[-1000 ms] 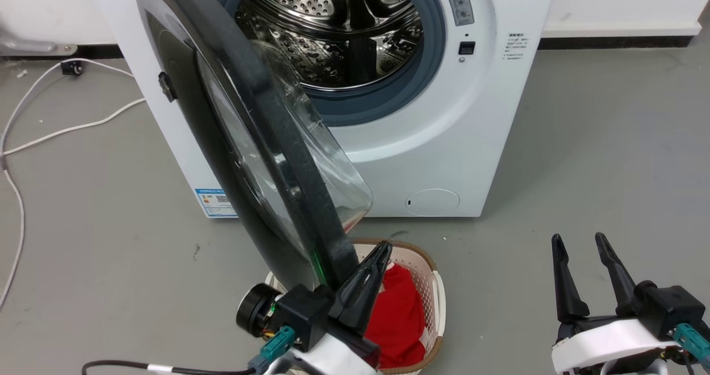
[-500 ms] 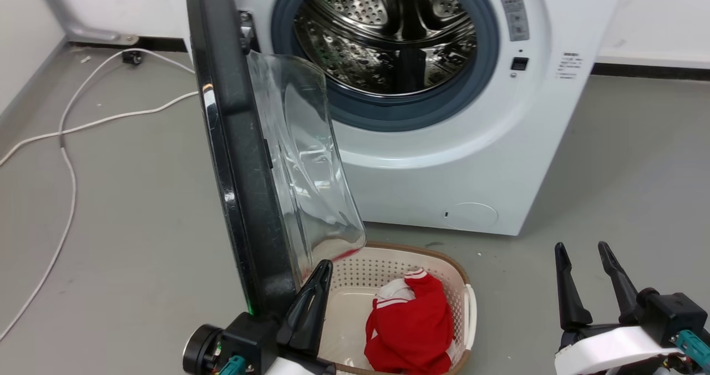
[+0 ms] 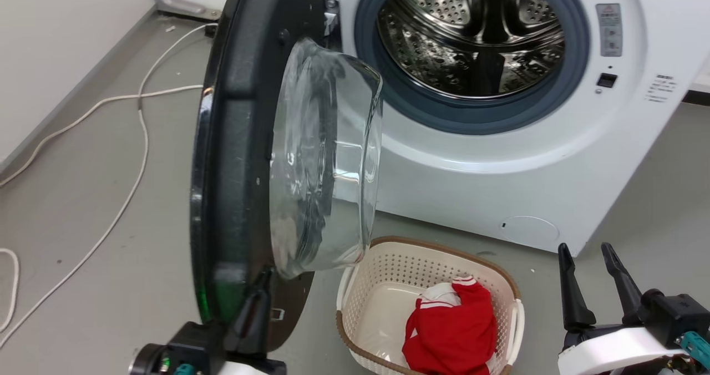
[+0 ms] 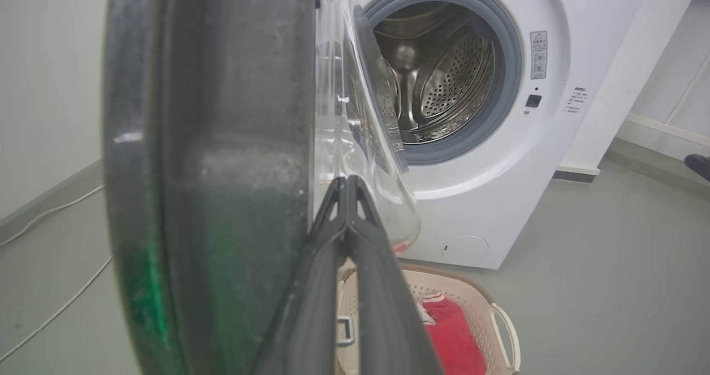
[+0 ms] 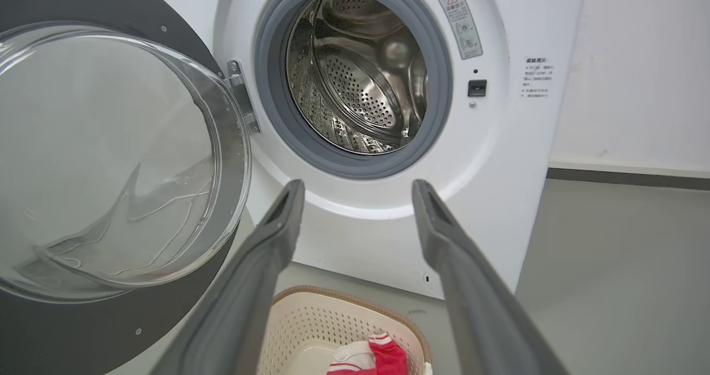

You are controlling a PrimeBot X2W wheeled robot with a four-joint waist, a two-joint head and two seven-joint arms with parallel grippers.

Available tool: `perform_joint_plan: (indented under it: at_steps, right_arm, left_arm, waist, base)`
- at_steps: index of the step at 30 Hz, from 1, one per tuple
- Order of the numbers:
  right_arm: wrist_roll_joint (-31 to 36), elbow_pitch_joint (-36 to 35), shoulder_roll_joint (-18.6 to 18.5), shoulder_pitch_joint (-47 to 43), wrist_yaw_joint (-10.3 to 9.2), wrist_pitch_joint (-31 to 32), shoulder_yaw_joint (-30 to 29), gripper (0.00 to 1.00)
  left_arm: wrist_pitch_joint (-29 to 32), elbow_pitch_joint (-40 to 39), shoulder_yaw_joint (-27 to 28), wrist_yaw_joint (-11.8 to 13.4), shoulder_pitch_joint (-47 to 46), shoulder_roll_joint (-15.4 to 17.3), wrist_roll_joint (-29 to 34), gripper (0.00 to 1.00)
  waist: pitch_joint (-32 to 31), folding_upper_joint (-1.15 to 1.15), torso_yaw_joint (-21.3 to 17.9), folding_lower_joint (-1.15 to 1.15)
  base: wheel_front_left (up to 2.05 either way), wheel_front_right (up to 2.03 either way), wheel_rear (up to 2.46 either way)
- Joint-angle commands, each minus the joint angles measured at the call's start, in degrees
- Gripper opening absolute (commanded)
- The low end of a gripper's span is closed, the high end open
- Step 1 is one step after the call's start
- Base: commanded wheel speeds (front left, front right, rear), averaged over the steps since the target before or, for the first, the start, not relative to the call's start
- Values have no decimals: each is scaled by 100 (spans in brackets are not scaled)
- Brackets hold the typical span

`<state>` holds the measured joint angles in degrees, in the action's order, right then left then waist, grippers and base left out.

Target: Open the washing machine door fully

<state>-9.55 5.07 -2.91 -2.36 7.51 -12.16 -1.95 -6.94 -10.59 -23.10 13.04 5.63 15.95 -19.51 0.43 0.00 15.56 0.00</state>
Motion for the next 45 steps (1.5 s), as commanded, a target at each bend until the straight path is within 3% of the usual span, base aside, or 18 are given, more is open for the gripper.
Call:
perform_joint_plan:
  at_steps: [1,9,22,32,38,45]
  right_arm:
    - [-10,-26,7,17,-4,-35,-16,100]
    - [44,-42,7,157,-4,0,-26,100]
    - [188,-177,7,323,-4,150,-20,100]
    - [253,-222,7,394,-3,186,-76,100]
    - [238,-198,7,390,-3,164,-76,100]
    - [177,-109,7,288,-4,97,-44,100]
  left_arm:
    - [-38,46,123,50,20,85,-21,0]
    - [-344,506,1003,142,-262,348,-458,0]
    - [-724,1897,2117,-110,-1181,784,-1017,0]
    - [-821,3118,2671,-501,-1860,1092,-1143,0]
    - [-836,3369,2899,-623,-1973,1039,-959,0]
    - [-830,2665,2991,-679,-1355,710,-358,0]
  waist:
    - [55,0,114,0]
    - [189,0,282,0]
    - [484,0,24,0]
    - [623,0,-134,0]
    - [593,0,-201,0]
    - [389,0,-310,0]
  base:
    - [0,0,0]
    - [0,0,0]
    - [0,0,0]
    - [0,0,0]
    - [0,0,0]
    - [0,0,0]
